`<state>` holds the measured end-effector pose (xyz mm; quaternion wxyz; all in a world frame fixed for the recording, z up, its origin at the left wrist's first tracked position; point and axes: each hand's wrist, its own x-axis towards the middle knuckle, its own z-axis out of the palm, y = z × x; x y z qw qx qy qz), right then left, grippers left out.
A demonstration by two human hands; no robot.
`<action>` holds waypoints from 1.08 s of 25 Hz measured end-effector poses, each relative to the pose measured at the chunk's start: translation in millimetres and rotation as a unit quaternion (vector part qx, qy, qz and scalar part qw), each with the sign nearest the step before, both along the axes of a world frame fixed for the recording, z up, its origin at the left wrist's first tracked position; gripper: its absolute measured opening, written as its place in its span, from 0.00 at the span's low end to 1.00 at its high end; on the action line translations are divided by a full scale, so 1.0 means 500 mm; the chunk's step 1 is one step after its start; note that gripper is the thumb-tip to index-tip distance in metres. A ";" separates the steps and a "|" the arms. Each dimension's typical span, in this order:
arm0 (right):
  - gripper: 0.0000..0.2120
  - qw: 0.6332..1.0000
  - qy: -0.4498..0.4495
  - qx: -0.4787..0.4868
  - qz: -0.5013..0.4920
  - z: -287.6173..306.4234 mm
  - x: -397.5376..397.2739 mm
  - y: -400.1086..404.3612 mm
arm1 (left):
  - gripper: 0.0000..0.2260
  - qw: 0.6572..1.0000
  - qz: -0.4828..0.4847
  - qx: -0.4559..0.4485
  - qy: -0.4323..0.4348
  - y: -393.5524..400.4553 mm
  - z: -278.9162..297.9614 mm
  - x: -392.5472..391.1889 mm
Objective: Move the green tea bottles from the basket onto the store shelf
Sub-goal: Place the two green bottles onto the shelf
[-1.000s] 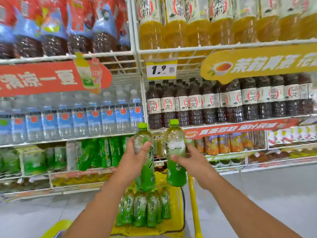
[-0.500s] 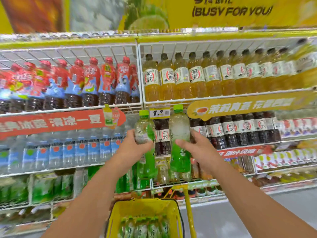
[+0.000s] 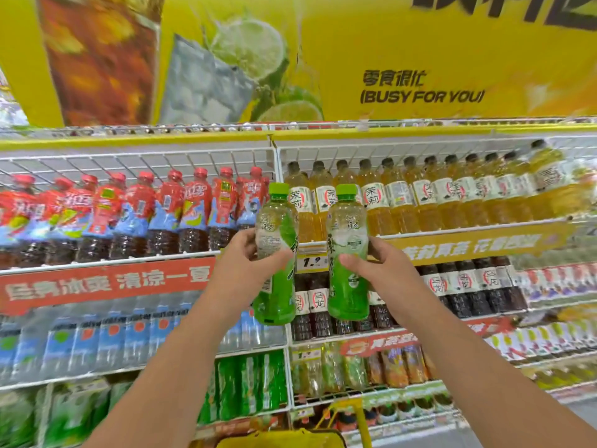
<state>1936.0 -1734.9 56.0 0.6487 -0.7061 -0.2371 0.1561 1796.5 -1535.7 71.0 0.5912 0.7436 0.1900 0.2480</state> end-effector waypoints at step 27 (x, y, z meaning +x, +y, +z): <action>0.15 0.972 -0.025 0.050 0.228 0.040 -0.316 0.162 | 0.10 0.972 0.228 0.029 -0.041 -0.021 0.062 -0.460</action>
